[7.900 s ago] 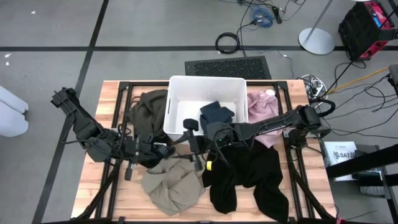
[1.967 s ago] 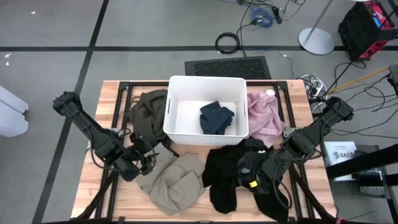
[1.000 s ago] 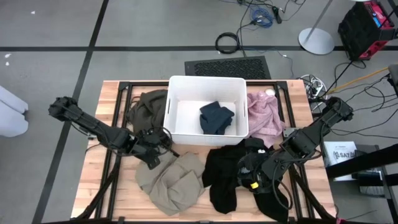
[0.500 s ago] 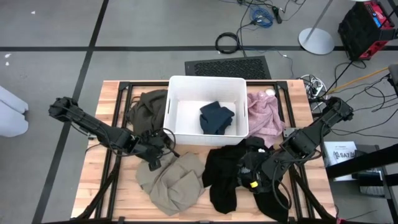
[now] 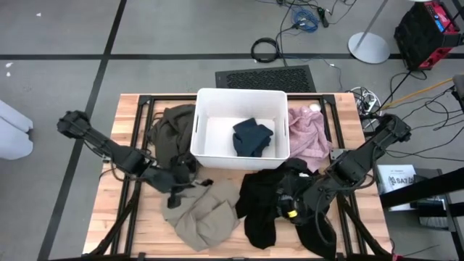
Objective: Sort clothes
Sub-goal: Fold the brown pants
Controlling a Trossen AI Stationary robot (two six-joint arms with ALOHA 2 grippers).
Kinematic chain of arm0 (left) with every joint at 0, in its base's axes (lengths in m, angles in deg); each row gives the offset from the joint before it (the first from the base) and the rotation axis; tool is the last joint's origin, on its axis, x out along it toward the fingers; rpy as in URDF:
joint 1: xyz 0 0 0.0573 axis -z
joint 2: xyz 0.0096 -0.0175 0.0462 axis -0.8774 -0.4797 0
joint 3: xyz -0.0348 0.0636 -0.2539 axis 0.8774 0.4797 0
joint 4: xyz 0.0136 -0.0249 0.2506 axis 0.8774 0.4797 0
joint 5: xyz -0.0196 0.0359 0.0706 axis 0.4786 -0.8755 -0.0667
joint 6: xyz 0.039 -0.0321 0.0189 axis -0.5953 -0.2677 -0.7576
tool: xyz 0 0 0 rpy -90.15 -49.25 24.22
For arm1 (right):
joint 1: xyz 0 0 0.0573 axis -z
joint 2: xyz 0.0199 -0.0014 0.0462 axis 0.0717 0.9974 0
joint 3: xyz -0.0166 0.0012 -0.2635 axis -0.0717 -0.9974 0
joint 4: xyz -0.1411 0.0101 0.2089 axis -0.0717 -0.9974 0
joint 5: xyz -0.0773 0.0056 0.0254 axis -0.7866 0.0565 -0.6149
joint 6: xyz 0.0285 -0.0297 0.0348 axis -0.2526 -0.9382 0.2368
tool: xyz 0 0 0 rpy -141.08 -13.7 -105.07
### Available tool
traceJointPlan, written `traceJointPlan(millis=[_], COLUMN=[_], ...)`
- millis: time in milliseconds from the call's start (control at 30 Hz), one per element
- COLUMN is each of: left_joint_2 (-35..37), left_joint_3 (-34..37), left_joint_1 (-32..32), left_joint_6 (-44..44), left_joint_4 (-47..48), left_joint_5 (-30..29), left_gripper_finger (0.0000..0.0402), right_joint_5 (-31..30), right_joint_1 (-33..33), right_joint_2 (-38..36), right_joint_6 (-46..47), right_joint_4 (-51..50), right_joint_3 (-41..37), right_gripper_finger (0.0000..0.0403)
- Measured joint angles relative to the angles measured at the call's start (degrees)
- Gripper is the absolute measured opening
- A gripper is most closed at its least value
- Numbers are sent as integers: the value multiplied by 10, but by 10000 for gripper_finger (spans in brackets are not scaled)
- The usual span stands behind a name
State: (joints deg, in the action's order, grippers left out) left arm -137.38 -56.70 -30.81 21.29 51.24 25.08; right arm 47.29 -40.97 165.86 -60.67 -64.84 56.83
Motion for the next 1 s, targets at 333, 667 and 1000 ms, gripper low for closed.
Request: traceJointPlan(millis=[333, 667, 1000], left_joint_2=[16, 35, 32], left_joint_3=[-122, -159, -154], left_joint_1=[83, 116, 120], left_joint_6=[-116, -131, -127], left_joint_4=[-16, -15, -12], left_joint_5=[-25, -81, -91], left_gripper_finger=[11, 11, 11], right_joint_5=[-8, 14, 147], right_joint_1=[22, 72, 71], right_joint_2=[49, 67, 60], right_joint_6=[-125, -142, 23], right_joint_4=[238, 382, 302], right_joint_3=[-90, -150, -167], right_gripper_finger=[191, 191, 191])
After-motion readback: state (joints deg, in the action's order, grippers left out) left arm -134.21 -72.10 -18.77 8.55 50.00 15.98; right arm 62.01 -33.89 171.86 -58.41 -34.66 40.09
